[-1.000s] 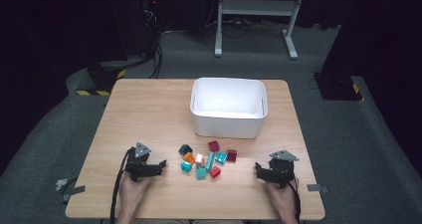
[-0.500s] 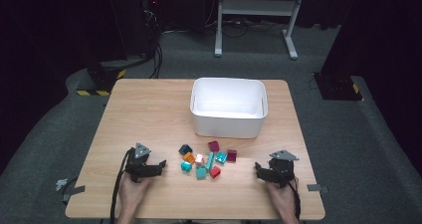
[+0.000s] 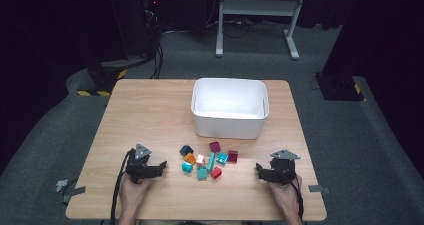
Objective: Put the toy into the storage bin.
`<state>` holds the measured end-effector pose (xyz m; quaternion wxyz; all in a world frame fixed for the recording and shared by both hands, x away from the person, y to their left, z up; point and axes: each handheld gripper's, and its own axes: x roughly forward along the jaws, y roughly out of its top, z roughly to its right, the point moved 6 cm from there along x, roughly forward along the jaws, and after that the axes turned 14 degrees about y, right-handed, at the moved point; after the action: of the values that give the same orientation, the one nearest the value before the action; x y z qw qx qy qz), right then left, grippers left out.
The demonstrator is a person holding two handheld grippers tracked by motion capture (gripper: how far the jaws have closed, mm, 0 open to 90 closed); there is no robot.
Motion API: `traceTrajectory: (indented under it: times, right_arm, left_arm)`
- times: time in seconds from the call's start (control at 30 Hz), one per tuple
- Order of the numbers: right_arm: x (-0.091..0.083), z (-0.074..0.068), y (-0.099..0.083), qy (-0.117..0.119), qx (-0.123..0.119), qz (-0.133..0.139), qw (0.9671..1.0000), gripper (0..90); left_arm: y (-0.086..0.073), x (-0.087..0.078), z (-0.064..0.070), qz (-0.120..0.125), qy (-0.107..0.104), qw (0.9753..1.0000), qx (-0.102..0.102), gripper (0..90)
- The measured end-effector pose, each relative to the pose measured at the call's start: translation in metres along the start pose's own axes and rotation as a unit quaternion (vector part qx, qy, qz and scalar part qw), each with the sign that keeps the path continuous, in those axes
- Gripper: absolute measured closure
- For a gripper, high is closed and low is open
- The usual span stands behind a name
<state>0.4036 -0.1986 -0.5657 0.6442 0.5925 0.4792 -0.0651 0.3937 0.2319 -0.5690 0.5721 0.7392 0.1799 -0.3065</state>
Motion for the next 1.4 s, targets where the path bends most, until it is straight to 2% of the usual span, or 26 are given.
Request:
traceTrajectory:
  times: [0.27, 0.47, 0.73, 1.13, 1.4]
  right_arm:
    - [-0.003, -0.016, 0.007, 0.038, -0.022, 0.017, 0.9989, 27.0]
    - [-0.003, -0.032, 0.015, 0.072, -0.033, 0.026, 0.9965, 29.5]
    - [0.0, -0.047, 0.029, 0.101, -0.048, 0.034, 0.9931, 33.2]
    - [0.017, -0.062, 0.041, 0.124, -0.053, 0.033, 0.9903, 36.3]
    - [0.029, -0.069, 0.053, 0.126, -0.045, 0.028, 0.9906, 37.2]
  left_arm:
    - [0.0, 0.0, 0.0, 0.0, 0.0, 1.0, 0.0, 15.0]
    - [0.0, 0.0, 0.0, -0.001, 0.0, 1.0, 0.002, 15.0]
    - [0.0, 0.0, 0.0, -0.001, 0.0, 1.0, 0.001, 15.0]
    - [0.0, 0.0, 0.0, -0.001, 0.0, 1.0, 0.003, 15.0]
    - [0.0, 0.0, 0.0, -0.001, 0.0, 1.0, 0.002, 15.0]
